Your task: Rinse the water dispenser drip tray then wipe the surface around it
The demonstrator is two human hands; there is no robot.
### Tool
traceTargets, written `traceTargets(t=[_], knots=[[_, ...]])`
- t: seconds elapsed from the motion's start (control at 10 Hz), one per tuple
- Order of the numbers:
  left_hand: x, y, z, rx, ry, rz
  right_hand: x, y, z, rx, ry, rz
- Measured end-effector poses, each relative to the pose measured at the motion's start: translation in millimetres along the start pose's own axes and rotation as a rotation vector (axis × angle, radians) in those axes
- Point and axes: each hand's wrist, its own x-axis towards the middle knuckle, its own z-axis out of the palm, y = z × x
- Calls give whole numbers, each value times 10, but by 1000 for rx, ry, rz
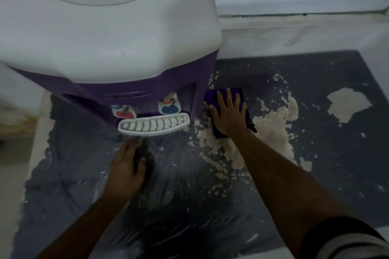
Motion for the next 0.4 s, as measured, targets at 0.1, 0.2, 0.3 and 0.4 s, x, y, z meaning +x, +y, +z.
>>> traceTargets(t=[0.1,0.2,0.3,0.4], knots=[[-84,24,-98,-11,-6,59,-257,3,-60,30,14,15],[-213,66,-240,-85,2,70,-567,-16,-98,41,-7,17],[-394,79,-444,-80,6,156,-943,-107,-178,71,13,26],[-604,45,-656,-9,52,208,-1314,-270,-299,92,69,11]])
